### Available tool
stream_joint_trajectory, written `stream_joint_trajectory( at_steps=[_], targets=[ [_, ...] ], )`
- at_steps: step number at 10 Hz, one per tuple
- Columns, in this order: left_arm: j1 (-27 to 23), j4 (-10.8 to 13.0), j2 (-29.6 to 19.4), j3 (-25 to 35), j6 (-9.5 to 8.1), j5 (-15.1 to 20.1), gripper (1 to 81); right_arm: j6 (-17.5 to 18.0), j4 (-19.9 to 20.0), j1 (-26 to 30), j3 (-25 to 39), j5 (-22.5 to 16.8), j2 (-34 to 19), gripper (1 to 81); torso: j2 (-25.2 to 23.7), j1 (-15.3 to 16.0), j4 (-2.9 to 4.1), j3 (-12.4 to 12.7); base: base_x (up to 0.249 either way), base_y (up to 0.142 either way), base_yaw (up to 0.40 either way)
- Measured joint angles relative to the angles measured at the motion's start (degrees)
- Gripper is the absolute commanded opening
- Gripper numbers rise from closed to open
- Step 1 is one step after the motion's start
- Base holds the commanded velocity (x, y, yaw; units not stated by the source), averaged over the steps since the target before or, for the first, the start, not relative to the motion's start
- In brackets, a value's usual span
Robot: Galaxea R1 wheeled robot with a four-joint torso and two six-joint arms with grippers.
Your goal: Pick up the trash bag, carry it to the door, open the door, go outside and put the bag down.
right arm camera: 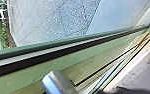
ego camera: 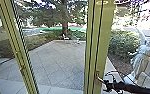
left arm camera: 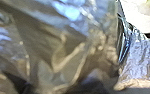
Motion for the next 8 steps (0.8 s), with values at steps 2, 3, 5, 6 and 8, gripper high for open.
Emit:
stream_joint_trajectory(
  at_steps=[2, 3, 5, 6, 8],
  targets=[
    [0.0, 0.0, 0.0, 0.0, 0.0, 0.0, 1.0, 0.0, 0.0, -0.2, 0.1, 1.6, 0.1, 81.1, 0.0, 0.0, 0.0, -0.7, 0.0, 0.0, 0.0],
    [0.0, 0.0, 0.0, 0.0, 0.0, 0.0, 1.0, -0.3, 0.4, -0.2, 0.2, 2.3, 0.2, 81.1, -0.1, -0.1, 0.0, -2.1, 0.0, 0.0, 0.0],
    [-0.3, 0.0, 0.0, 0.0, 0.0, -0.1, 1.0, -2.0, 1.1, 1.6, 1.9, 2.2, -0.6, 81.1, -0.1, -0.1, -0.06, -5.7, 0.0, 0.0, 0.0],
    [-0.7, 0.0, -0.1, -0.1, 0.0, -0.2, 1.0, -2.6, 1.4, 2.8, 2.3, 2.0, -1.0, 81.1, -0.1, -0.2, -0.09, -7.5, 0.0, 0.0, 0.0],
    [-0.7, 0.0, -0.4, -0.1, 0.0, -0.1, 1.0, -3.1, 1.6, 4.5, 1.5, 2.0, -0.7, 81.1, -0.2, -0.2, -0.13, -9.1, 0.0, 0.0, 0.0]
  ],
)
